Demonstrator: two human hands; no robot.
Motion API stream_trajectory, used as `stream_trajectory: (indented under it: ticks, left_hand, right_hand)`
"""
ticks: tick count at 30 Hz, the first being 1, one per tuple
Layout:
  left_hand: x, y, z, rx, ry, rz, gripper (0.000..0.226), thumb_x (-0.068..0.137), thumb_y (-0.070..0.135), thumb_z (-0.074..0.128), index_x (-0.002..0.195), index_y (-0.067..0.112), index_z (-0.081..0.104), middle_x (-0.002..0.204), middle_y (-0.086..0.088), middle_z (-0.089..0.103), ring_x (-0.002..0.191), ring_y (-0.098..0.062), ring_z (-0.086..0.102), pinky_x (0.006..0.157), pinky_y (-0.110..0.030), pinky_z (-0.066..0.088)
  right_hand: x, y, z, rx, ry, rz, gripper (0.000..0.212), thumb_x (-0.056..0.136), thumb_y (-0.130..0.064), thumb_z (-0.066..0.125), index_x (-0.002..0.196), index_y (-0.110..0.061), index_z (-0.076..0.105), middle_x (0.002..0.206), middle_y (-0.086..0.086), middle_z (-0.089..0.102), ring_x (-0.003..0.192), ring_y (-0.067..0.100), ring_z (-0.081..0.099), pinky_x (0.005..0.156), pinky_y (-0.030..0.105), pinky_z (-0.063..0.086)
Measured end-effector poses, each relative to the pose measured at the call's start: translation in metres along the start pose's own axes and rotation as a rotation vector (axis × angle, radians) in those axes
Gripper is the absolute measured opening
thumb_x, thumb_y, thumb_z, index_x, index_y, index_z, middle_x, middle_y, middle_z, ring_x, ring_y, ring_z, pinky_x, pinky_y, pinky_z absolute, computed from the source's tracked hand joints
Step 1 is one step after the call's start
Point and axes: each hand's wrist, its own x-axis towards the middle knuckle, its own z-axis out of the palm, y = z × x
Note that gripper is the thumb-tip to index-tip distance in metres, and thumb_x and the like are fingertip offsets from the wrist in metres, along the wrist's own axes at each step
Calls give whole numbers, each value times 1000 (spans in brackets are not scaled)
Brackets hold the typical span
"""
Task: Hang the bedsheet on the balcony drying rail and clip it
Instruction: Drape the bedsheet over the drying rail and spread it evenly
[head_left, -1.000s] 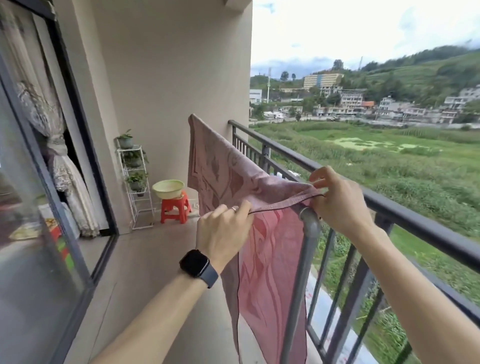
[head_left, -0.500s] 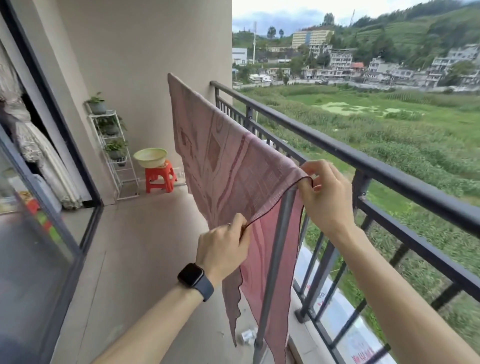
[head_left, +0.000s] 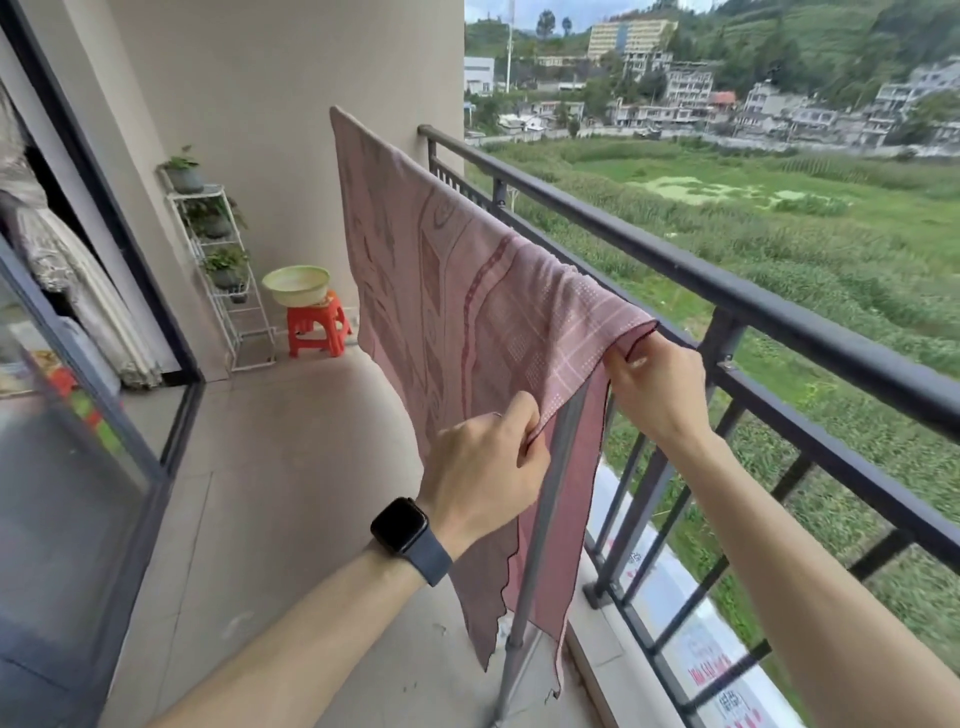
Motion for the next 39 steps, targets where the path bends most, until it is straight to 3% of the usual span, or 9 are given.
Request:
stream_trajectory:
  ticks: [5,10,14,22,25,27,30,33,39]
  left_hand:
    - [0,14,-3,23,-13,76,10,90,28,53,90,22,45,59,6,54,51,-17,53,41,-31,49]
    - [9,-24,-13,32,-164,-104,28,93,52,44,105,28,42,82,5,67,79,-26,65,59,-35,50]
    - [24,-63,-46,-64,-36,-91,36,91,53,50,119,31,48,112,10,62,101,-16,61,72,-34,53]
    - [62,-114,-67,-220,-16,12,61,86,43,54,137,22,29,154,-9,29,135,-30,41,103,-45,45]
    - [61,-118,-74,-265,-64,11,70,83,39,58,139,26,19,153,-13,27,137,-31,39,102,-46,45]
    - [56,-126,-75,-300,-77,-10,76,84,32,65,142,31,14,153,-11,28,137,-29,39,101,-45,46]
    - [39,-149,-81,-321,-64,31,78,87,28,66,148,31,18,149,-4,37,129,-25,48,96,-38,49]
    - [16,-192,-75,-253,-136,68,67,88,26,60,147,34,30,149,6,40,130,-18,48,95,-32,49]
    - [-51,-272,-34,-21,-437,-14,49,78,26,60,126,21,62,134,-6,58,127,-28,51,107,-38,38]
  right_hand:
    - [33,-42,11,-51,-213,-45,4,85,-5,60,87,-5,64,84,8,63,74,32,58,61,30,28]
    - [31,-56,28,215,-367,173,14,87,-6,59,78,-14,66,74,-3,69,62,17,67,51,15,52]
    - [9,-58,30,318,-209,222,10,87,-20,70,87,-29,74,90,-13,75,73,16,74,72,37,63]
    - [-34,-132,34,688,-93,106,47,79,-26,64,125,-31,56,113,-13,69,102,18,67,92,40,54]
    - [-45,-168,37,682,-127,80,53,85,-50,66,132,-30,52,112,-14,70,104,7,68,92,29,53]
    - [-50,-181,52,608,-62,48,48,87,-48,69,123,-20,56,103,-15,70,101,1,66,88,20,52]
    - [-59,-191,80,471,165,33,14,90,-15,68,102,-17,60,89,-13,68,85,2,64,73,12,49]
    - [-82,-185,114,363,254,137,11,93,-14,63,92,-23,56,88,-1,63,78,8,59,64,17,49]
    - [-170,-162,191,147,-131,415,15,90,-23,64,84,-25,50,82,-10,63,81,14,65,66,35,49]
